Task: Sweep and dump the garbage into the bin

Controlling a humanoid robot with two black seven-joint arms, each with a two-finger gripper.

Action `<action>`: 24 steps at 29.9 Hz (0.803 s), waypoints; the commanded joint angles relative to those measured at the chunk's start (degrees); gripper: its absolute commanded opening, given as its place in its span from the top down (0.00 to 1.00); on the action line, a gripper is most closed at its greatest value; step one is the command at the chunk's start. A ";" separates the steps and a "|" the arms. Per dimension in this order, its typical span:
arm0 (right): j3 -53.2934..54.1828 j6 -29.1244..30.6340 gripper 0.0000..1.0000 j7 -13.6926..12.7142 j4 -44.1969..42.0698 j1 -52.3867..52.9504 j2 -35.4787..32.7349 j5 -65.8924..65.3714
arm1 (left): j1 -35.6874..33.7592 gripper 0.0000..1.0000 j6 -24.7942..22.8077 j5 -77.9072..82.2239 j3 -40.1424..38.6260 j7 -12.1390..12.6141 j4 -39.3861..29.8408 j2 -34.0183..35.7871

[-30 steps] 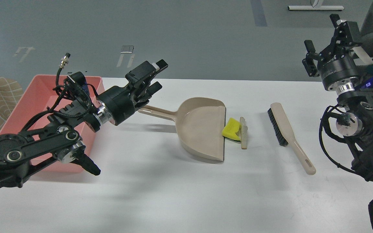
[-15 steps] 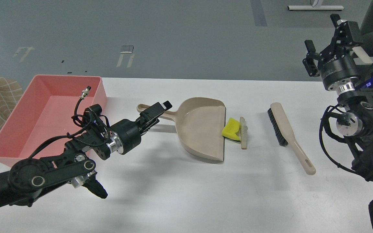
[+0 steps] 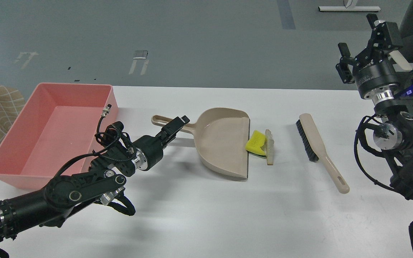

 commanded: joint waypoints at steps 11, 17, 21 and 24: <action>0.00 0.00 0.00 0.00 0.25 -0.43 -0.16 0.07 | 0.32 0.02 3.13 -2.64 -1.88 -0.17 3.79 -2.29; 0.00 0.00 0.00 0.00 0.33 -0.35 -0.16 0.07 | 0.41 0.05 4.19 -2.82 -1.97 -0.17 3.88 -2.38; 0.00 0.00 0.00 0.00 0.33 -0.43 -0.16 0.07 | 0.50 0.19 6.82 -2.91 -1.97 -0.17 3.88 -2.56; 0.00 0.00 0.00 0.00 0.33 -0.35 -0.16 0.07 | 0.50 0.21 6.91 -3.26 -2.06 -0.17 3.96 -2.56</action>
